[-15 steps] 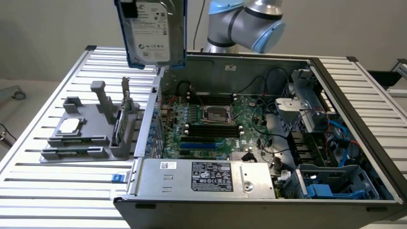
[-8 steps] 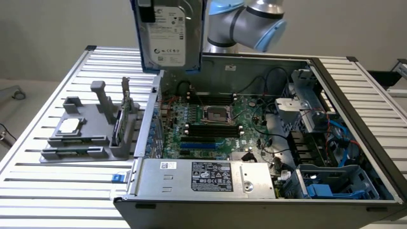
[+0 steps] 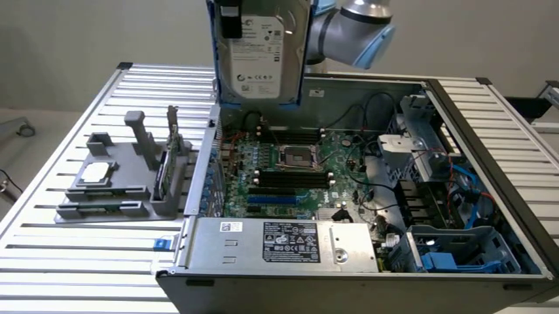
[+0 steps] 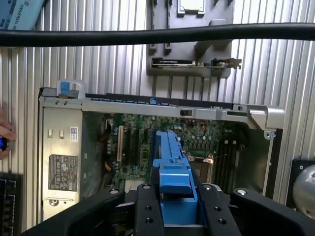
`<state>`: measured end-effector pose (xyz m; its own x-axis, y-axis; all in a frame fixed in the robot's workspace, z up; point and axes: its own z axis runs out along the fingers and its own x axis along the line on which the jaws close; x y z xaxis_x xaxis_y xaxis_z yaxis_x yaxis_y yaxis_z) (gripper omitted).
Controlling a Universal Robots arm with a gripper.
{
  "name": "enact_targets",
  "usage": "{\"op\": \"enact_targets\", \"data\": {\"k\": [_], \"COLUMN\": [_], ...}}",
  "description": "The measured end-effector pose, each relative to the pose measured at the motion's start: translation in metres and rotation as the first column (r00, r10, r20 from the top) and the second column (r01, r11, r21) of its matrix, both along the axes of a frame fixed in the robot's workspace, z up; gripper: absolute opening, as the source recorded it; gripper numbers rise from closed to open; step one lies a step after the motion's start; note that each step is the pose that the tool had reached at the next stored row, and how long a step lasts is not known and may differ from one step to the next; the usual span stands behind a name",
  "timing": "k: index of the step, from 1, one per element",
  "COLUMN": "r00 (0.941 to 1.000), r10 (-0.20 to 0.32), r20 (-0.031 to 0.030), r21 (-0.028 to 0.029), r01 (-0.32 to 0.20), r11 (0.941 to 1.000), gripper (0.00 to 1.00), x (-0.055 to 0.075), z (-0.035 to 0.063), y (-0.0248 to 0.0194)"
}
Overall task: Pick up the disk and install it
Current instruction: 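Pick up the disk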
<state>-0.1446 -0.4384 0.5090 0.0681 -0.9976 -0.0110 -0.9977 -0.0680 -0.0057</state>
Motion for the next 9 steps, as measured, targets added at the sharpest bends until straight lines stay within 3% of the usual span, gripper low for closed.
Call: {"op": "enact_targets", "data": {"k": [9], "r00": [1.0000], "r10": [0.000], "r20": [-0.0001], "r21": [0.0003], "r01": [0.000], "r11": [1.0000], "gripper": [0.33], "x": [0.037], "z": [0.0001], "y": [-0.0183]}}
